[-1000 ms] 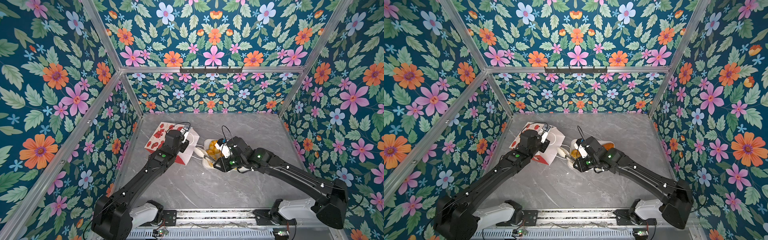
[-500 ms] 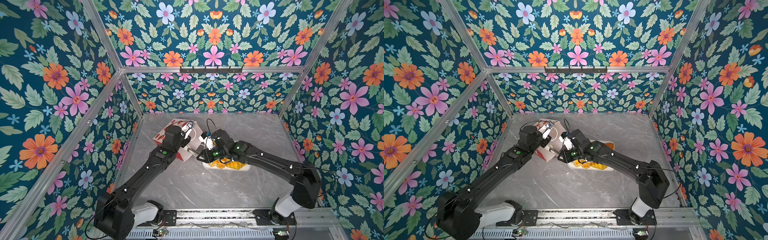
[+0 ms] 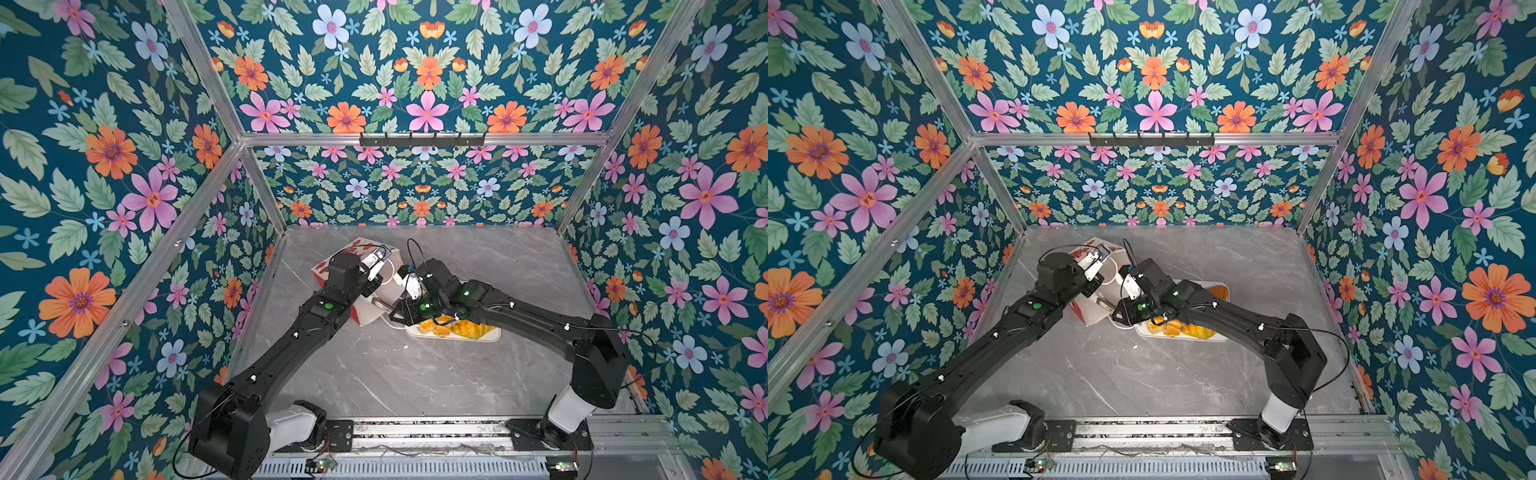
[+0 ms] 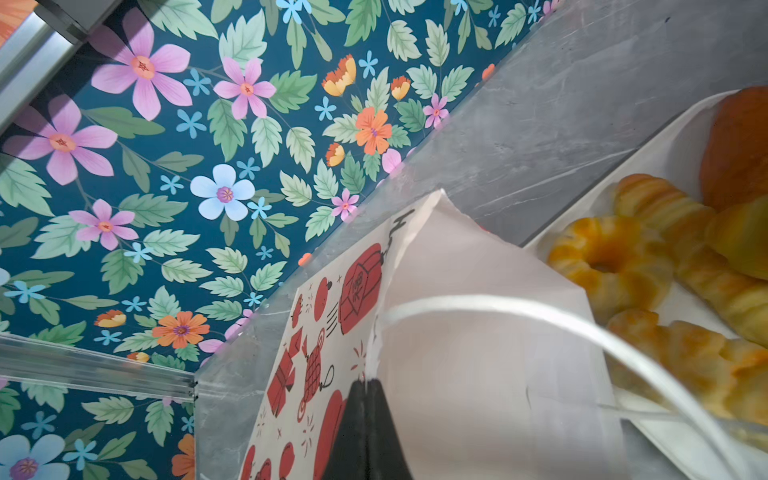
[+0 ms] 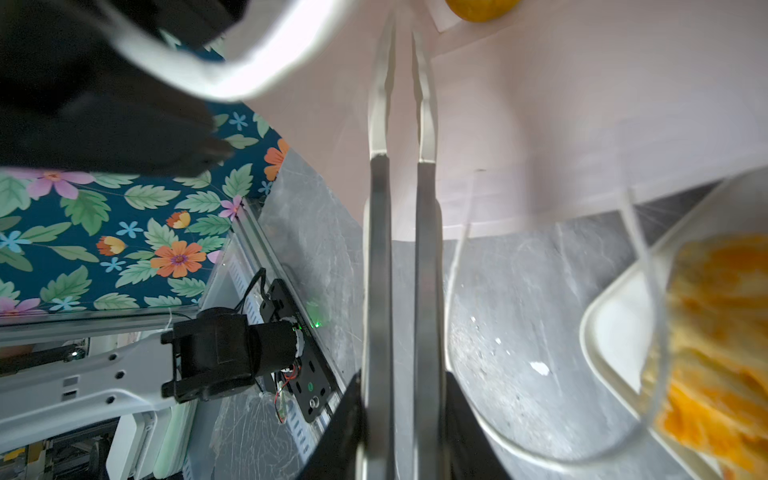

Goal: Take the fake bread out of the paper bag
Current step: 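Insert the tongs in the right gripper into the paper bag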

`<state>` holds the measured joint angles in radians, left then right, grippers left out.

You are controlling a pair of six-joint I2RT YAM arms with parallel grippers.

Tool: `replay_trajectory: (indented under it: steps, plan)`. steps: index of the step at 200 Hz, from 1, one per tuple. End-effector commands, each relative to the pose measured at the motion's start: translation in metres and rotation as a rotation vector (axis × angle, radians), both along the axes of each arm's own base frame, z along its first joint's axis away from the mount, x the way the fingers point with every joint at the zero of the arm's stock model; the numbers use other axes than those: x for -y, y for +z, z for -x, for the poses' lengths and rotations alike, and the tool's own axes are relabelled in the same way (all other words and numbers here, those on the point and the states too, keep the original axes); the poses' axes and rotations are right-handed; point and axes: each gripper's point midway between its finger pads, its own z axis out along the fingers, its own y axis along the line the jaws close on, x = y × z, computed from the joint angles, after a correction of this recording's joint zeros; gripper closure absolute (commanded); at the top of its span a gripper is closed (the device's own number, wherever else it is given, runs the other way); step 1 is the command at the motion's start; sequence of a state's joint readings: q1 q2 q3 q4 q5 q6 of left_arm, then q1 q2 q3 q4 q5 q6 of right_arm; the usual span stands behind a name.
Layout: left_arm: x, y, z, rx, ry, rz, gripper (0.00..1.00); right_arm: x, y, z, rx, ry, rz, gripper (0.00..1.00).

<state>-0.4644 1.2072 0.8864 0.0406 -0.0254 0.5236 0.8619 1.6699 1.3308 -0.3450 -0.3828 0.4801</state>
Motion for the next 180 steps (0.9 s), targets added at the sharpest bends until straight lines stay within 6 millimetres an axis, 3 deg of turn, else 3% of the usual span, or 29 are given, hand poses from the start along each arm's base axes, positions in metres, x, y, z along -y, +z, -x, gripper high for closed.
replay_trajectory:
  steps: [1,39,43,50,98,180]
  plan:
    - [0.006,0.010,0.005,0.024,-0.026,0.084,1.00,0.011,0.006,-0.005,0.042,-0.056,0.024,0.72]
    - [0.009,0.010,0.017,0.027,-0.055,0.154,1.00,0.011,0.001,-0.012,0.041,-0.097,0.044,0.72]
    - [0.010,0.010,0.018,0.026,-0.058,0.162,1.00,0.008,-0.012,-0.015,0.024,-0.096,0.067,0.72]
    - [0.011,0.011,0.019,0.026,-0.062,0.174,1.00,0.004,-0.015,-0.015,0.025,-0.095,0.074,0.72]
    - [0.014,0.015,0.020,0.019,-0.072,0.206,1.00,-0.017,-0.027,-0.030,0.042,-0.105,0.100,0.69]
    - [0.019,0.017,0.021,-0.003,-0.075,0.256,1.00,-0.029,-0.042,-0.058,0.052,-0.194,0.143,0.65]
